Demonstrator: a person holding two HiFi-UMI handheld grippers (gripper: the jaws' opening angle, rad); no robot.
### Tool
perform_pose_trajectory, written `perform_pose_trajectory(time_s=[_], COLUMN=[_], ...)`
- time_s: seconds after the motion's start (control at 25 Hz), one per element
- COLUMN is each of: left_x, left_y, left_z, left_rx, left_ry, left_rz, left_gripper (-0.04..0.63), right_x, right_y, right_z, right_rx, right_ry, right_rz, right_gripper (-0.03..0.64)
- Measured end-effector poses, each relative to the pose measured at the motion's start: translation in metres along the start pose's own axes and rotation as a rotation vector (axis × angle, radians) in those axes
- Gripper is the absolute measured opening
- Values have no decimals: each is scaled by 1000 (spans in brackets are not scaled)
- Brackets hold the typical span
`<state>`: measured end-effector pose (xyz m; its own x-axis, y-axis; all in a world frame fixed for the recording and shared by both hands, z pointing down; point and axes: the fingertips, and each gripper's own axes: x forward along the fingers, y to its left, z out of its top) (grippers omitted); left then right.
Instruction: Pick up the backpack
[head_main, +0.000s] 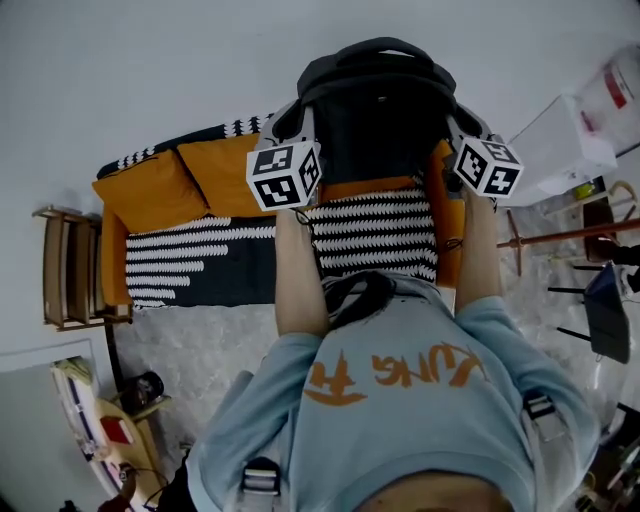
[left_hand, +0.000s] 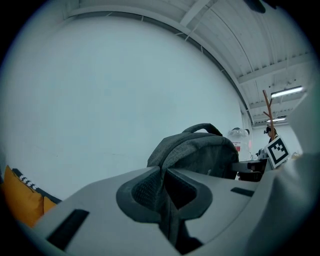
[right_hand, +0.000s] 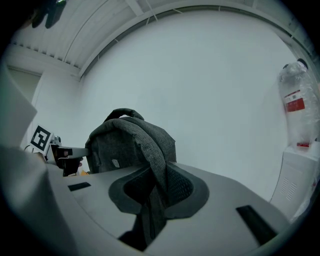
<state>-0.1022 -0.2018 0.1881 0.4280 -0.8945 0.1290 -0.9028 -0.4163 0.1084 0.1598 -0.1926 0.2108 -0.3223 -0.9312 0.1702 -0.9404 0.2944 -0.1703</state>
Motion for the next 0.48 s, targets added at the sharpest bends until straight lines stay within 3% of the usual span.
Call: perform_pose_trajectory(time_s=[0.48], left_x=[-1], left_y=[-29], left_z=[4], left_rx=[-73], left_ry=[-72], left_rz=[-3], left_gripper=[44], right_x=[-18], right_y=[-19], right_z=[18], right_rx=[-61], right_ry=[-54], right_rz=[17], right_gripper=[54])
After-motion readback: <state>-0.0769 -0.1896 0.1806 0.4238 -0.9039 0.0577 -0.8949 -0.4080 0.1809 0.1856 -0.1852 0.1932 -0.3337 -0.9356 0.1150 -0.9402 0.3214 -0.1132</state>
